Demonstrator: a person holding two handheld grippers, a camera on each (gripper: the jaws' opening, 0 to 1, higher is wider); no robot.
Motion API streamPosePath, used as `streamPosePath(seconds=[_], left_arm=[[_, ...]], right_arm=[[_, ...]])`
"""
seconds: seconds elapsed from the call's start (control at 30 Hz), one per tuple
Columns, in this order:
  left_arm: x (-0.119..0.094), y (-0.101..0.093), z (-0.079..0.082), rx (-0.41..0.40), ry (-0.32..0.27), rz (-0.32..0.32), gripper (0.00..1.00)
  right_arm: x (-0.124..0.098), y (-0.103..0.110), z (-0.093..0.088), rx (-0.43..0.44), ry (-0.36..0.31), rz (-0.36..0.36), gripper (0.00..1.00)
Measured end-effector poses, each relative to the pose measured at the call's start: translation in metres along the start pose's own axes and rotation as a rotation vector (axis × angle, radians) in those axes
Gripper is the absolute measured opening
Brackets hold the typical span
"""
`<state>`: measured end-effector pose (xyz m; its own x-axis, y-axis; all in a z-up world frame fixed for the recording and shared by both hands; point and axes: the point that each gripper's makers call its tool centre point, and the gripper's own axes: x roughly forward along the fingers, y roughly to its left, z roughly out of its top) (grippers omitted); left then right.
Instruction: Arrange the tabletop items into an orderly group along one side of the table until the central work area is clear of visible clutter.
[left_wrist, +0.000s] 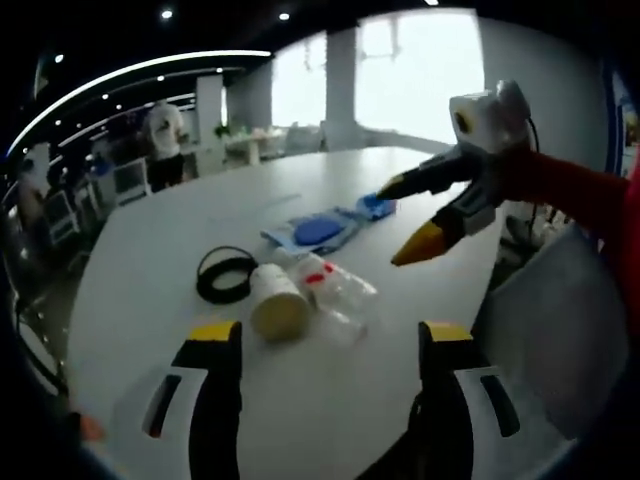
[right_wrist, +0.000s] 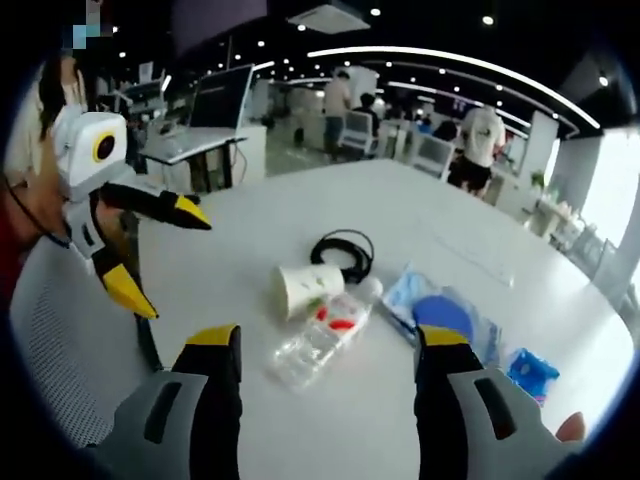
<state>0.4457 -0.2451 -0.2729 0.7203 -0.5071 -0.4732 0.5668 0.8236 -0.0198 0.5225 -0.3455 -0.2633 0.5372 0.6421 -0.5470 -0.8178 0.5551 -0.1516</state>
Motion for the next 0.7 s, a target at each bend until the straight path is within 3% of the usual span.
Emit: streamPosePath(seconds=[0.2,0.43,0.7], left_arm=[[-0.002,0.002,0.002,-0.010,-0.012,0.007,0.69],[-0.007,0.018,0.010,-0.089,-0.049,0.014,0.67],[0.002,0.071,0.021,-0.080,-0.036,0.081,0.64]], right_arm=[[0.021,-0.010,0.013,-0.021,0.007,0.014,0.69],[0.047,-0.020,0.028,-0.036,0.016,0.033,0.69],[0.077,-0.029,0.039,-0.038,0.037,0.058,0.67]])
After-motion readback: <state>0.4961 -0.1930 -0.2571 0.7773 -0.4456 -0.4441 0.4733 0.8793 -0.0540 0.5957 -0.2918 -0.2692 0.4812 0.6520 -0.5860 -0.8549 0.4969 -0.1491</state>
